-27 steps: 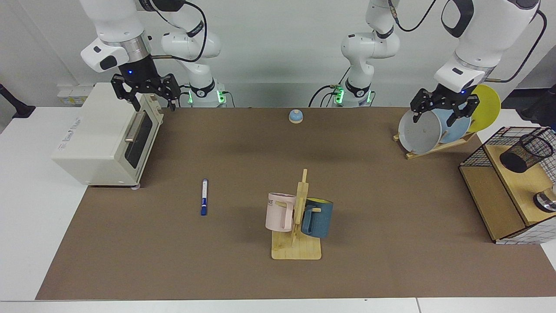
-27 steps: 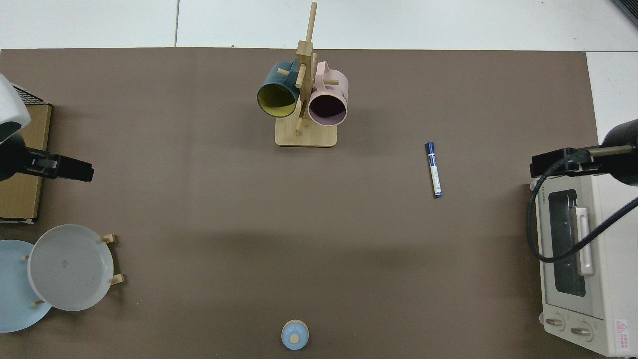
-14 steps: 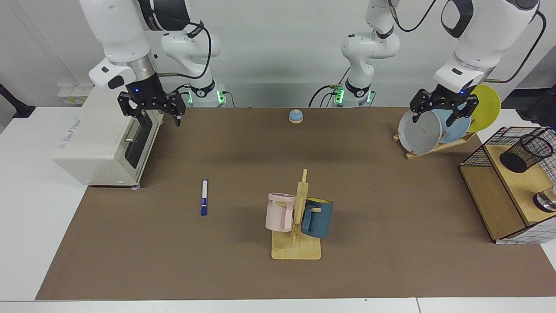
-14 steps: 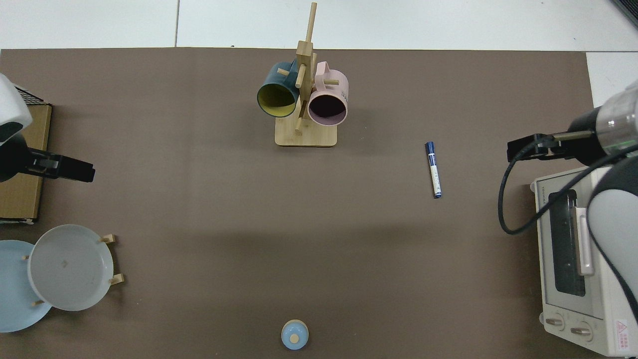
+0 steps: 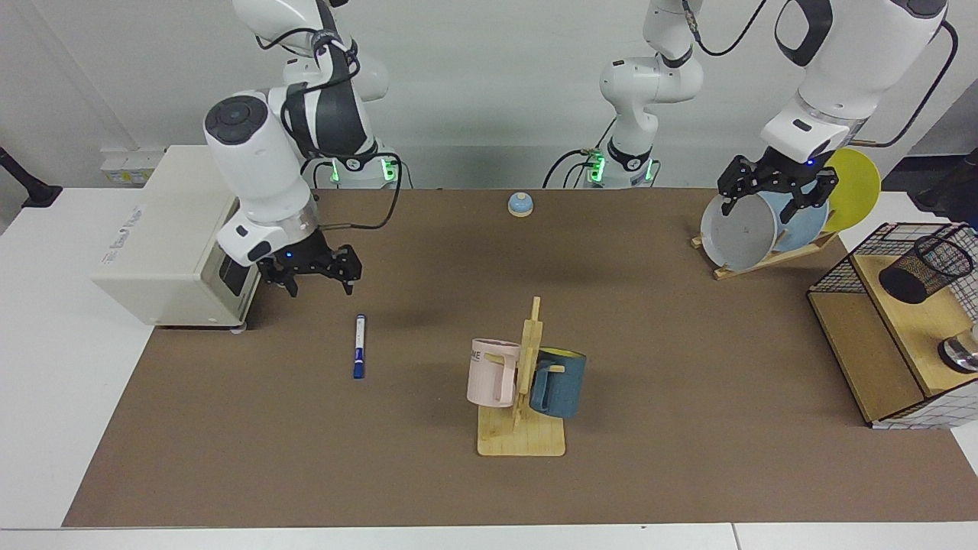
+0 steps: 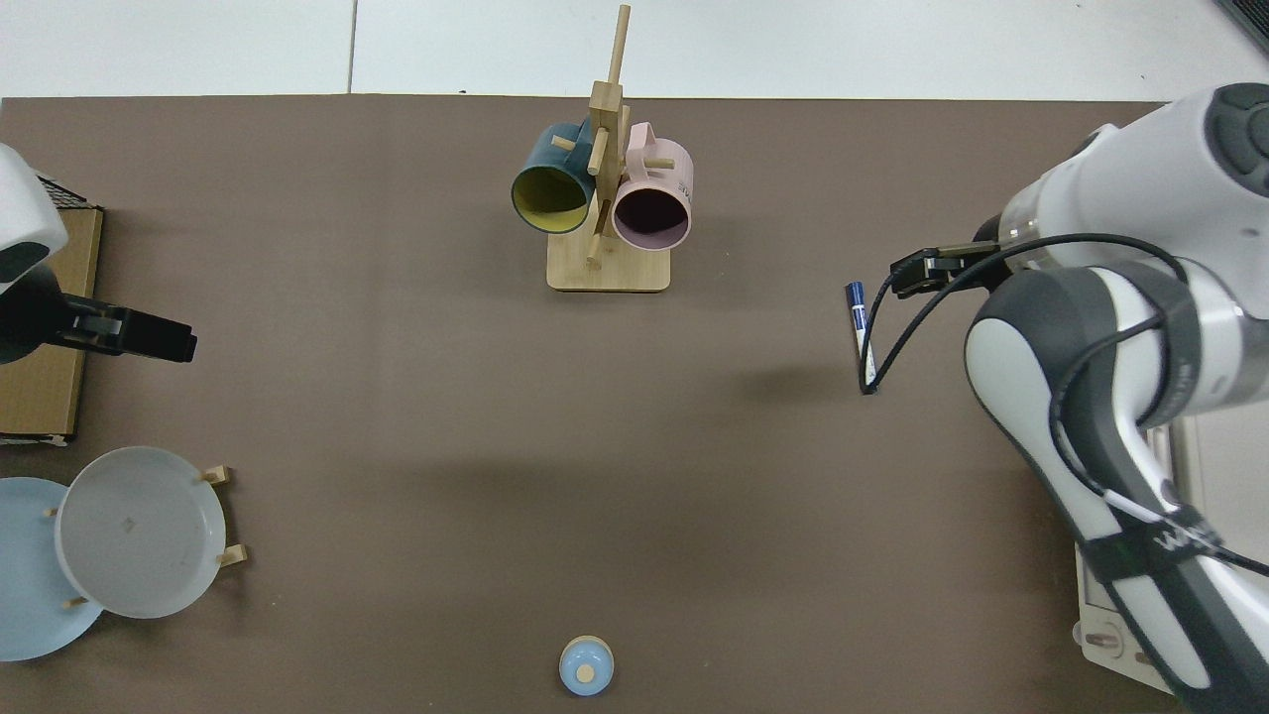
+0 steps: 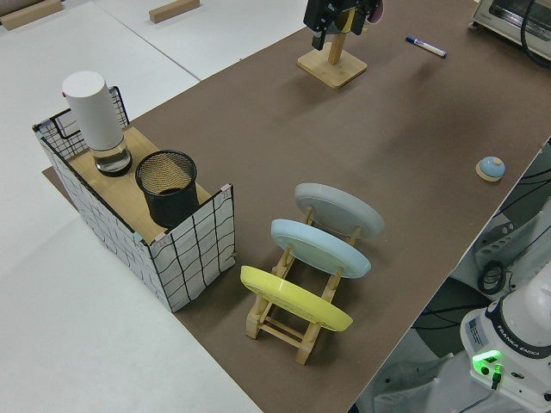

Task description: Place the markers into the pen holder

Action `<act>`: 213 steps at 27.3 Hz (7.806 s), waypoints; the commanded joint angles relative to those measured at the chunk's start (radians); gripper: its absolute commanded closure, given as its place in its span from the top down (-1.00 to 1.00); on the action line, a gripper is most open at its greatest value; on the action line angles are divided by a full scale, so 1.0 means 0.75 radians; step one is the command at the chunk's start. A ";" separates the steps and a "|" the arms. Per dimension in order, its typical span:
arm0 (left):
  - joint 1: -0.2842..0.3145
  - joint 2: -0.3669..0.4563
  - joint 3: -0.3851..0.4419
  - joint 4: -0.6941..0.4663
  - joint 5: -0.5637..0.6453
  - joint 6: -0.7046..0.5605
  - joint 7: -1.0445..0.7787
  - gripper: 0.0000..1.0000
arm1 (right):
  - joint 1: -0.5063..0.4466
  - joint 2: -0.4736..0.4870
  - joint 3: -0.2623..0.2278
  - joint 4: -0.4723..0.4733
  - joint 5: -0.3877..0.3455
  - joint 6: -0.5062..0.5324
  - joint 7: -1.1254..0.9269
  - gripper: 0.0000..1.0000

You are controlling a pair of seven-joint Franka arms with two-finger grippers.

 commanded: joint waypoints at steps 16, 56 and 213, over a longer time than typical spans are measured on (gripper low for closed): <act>-0.001 -0.052 0.011 -0.099 -0.015 0.025 0.019 1.00 | -0.001 0.294 -0.004 -0.116 -0.008 0.330 0.004 1.00; -0.015 -0.038 -0.011 -0.083 -0.019 0.105 0.225 1.00 | 0.001 0.249 0.055 -0.093 0.074 0.290 0.274 -1.00; 0.185 -0.150 -0.154 -0.339 0.708 0.334 1.370 -1.00 | -0.151 -0.248 0.051 0.142 -0.022 -0.545 -0.188 1.00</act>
